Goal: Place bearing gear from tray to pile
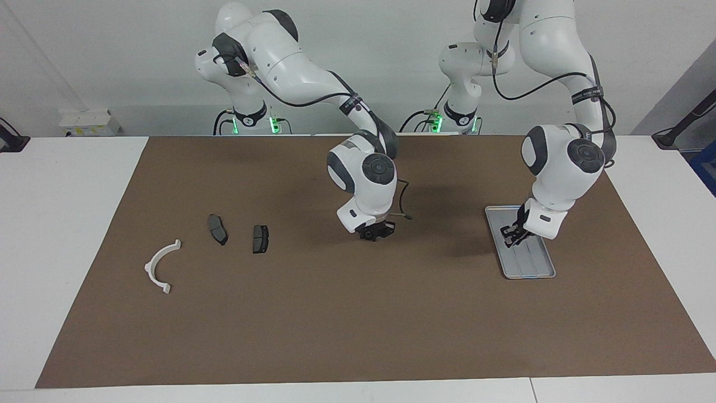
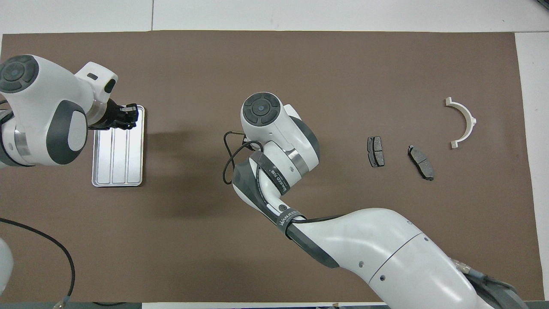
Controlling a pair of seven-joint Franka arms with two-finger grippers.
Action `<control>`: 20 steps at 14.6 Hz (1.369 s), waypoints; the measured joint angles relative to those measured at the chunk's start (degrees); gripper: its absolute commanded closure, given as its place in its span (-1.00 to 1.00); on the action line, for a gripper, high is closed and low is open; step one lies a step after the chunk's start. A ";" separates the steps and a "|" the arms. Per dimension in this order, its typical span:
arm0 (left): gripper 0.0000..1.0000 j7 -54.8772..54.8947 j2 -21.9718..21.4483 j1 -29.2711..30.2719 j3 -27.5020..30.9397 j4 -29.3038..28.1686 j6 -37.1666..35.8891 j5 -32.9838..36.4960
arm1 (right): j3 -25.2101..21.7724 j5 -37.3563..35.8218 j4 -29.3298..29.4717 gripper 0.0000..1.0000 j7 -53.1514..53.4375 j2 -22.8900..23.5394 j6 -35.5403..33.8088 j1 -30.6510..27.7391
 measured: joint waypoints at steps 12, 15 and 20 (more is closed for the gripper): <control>1.00 -33.99 -0.36 -19.04 -0.54 1.93 2.63 -0.28 | -2.10 0.06 3.81 0.87 -29.18 -0.01 -7.88 -16.71; 1.00 -43.50 1.42 -27.16 -0.49 1.88 5.36 -0.24 | -3.06 -0.05 3.81 0.87 -34.80 -0.01 -7.88 -19.16; 1.00 -46.66 7.34 -30.76 -0.28 1.63 11.32 -0.11 | -3.26 -2.90 4.14 0.87 -40.51 -0.01 -7.70 -22.26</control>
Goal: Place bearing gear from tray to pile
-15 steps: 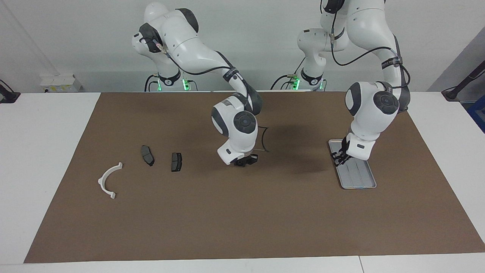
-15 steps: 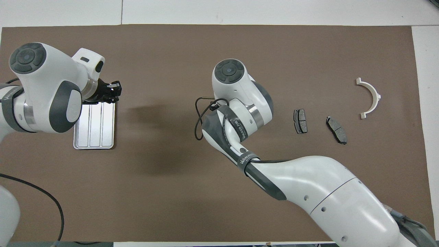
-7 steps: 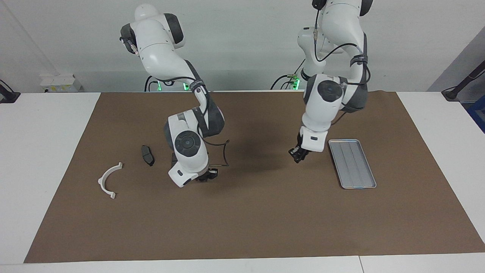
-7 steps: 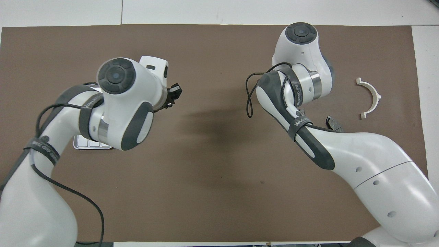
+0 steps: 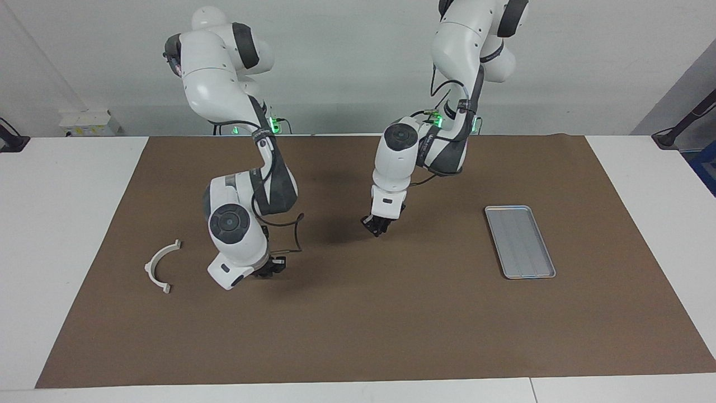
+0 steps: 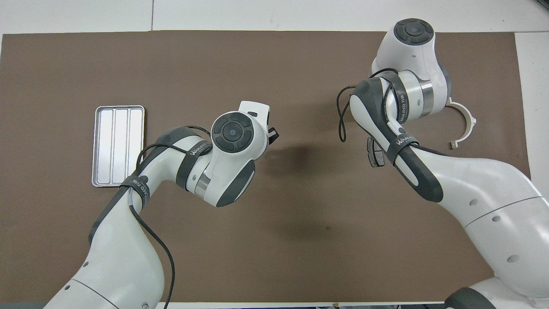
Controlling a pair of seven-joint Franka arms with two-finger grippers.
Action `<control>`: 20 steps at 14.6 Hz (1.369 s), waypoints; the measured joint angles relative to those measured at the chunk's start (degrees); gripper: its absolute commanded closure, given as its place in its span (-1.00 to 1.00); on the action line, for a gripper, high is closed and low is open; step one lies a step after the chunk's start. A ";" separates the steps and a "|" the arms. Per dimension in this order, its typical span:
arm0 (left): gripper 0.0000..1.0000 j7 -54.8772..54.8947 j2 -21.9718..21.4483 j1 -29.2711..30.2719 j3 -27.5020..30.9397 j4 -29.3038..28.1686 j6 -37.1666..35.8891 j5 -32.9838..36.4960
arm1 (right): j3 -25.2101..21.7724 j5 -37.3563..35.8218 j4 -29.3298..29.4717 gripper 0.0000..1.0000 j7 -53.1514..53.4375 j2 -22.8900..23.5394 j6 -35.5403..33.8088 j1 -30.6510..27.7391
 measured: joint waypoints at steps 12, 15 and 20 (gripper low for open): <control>1.00 -0.11 0.34 -1.09 0.36 -2.15 3.05 0.00 | -0.83 -1.51 0.82 0.90 -5.85 1.67 5.58 -3.42; 1.00 -0.11 0.45 -1.09 0.50 -2.46 3.55 0.00 | -0.83 -1.51 0.81 0.90 -5.88 2.73 6.48 -3.50; 1.00 -0.11 0.65 -1.09 0.69 -2.72 4.57 0.00 | -0.84 -1.51 0.84 -0.49 -5.90 2.89 7.44 -3.73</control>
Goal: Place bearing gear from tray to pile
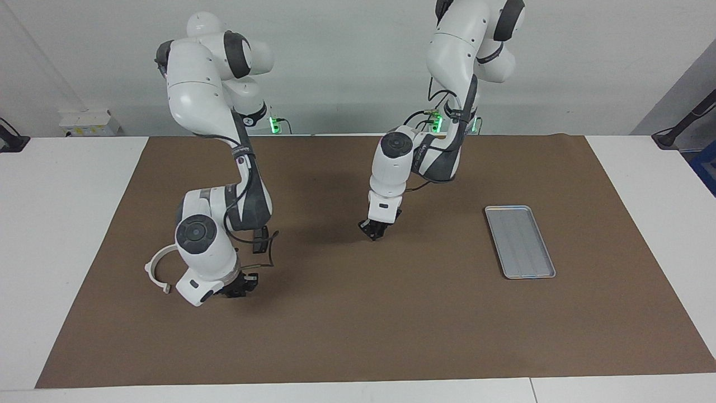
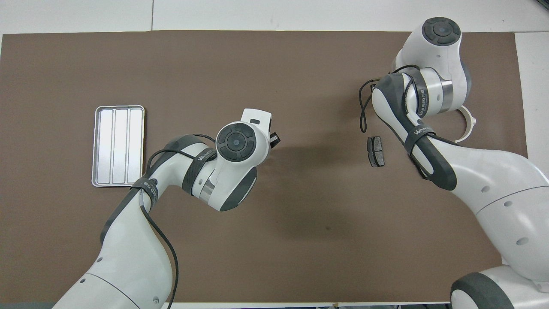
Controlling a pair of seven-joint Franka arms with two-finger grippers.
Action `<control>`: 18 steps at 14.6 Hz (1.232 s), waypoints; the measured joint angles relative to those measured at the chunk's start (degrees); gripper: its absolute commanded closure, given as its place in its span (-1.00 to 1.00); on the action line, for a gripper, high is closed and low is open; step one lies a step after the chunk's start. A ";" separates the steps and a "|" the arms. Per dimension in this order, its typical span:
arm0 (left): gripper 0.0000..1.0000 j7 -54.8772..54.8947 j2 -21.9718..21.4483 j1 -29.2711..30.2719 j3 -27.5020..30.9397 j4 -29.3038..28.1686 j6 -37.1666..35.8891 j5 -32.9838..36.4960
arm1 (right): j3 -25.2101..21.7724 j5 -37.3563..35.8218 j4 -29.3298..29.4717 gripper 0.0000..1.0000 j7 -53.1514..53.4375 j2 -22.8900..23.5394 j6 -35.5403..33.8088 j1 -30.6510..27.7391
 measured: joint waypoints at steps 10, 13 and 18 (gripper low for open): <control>-1.00 -0.01 0.63 0.01 0.13 0.61 -2.00 1.02 | 0.48 0.40 4.95 -1.00 1.89 -1.19 -10.48 2.27; -1.00 0.08 -1.71 1.62 1.37 3.83 -8.88 2.01 | 0.44 1.68 6.09 -1.00 8.03 -1.29 -13.34 4.74; -1.00 14.52 -17.37 14.53 1.84 4.56 -26.65 2.29 | 0.53 5.86 7.09 -1.00 24.39 -1.30 -14.06 11.27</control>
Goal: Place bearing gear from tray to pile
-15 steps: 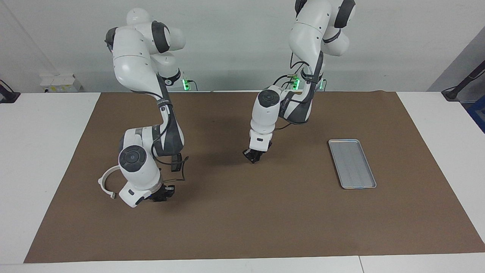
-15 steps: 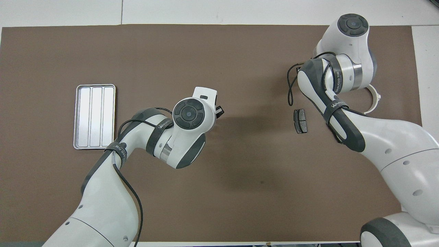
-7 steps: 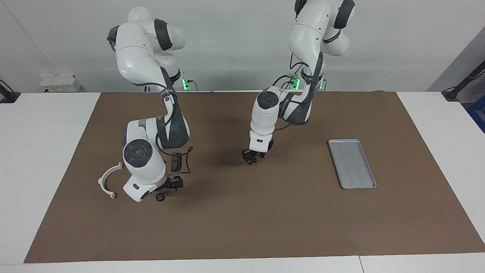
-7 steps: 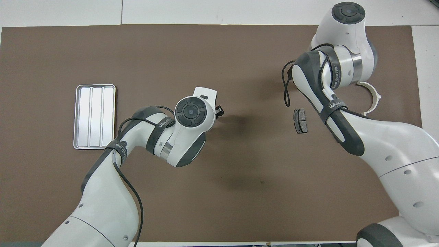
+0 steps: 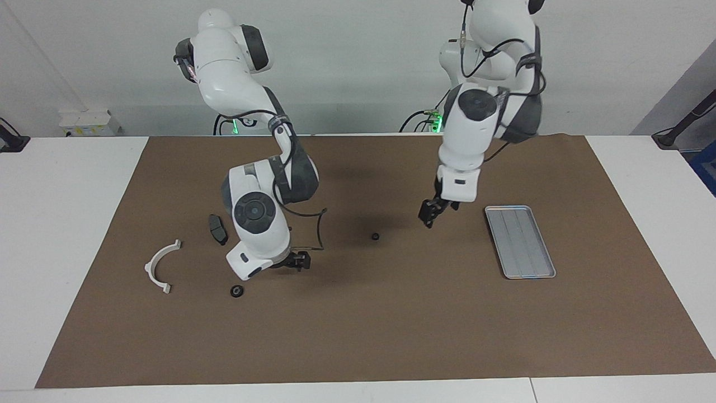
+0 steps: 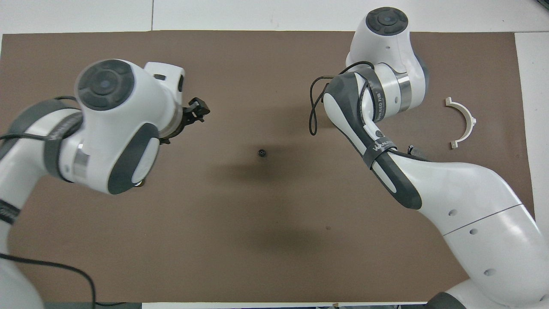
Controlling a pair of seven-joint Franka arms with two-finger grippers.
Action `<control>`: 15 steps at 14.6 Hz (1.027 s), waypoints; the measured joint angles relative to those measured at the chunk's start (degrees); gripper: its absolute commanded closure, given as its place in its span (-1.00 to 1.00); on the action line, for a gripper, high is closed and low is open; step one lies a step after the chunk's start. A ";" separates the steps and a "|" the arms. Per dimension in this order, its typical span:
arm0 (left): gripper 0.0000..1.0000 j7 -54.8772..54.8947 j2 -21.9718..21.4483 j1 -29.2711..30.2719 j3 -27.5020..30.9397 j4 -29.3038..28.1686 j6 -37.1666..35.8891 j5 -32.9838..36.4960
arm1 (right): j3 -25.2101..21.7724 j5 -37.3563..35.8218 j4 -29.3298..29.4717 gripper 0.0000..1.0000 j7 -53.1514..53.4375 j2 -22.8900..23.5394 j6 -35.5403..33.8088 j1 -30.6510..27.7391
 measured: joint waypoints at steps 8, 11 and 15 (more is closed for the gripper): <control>-1.00 29.53 -13.10 17.32 0.46 -0.24 -19.98 -0.68 | 0.33 4.56 -0.02 -1.00 13.20 0.98 0.14 7.92; -1.00 32.60 -13.32 18.71 0.40 -0.26 -20.39 -0.75 | 0.21 4.56 -0.02 -1.00 16.64 1.36 1.74 11.55; -1.00 35.62 -12.57 20.22 0.19 0.05 -19.79 -2.39 | -0.10 4.56 -0.02 -1.00 18.33 1.37 3.98 14.70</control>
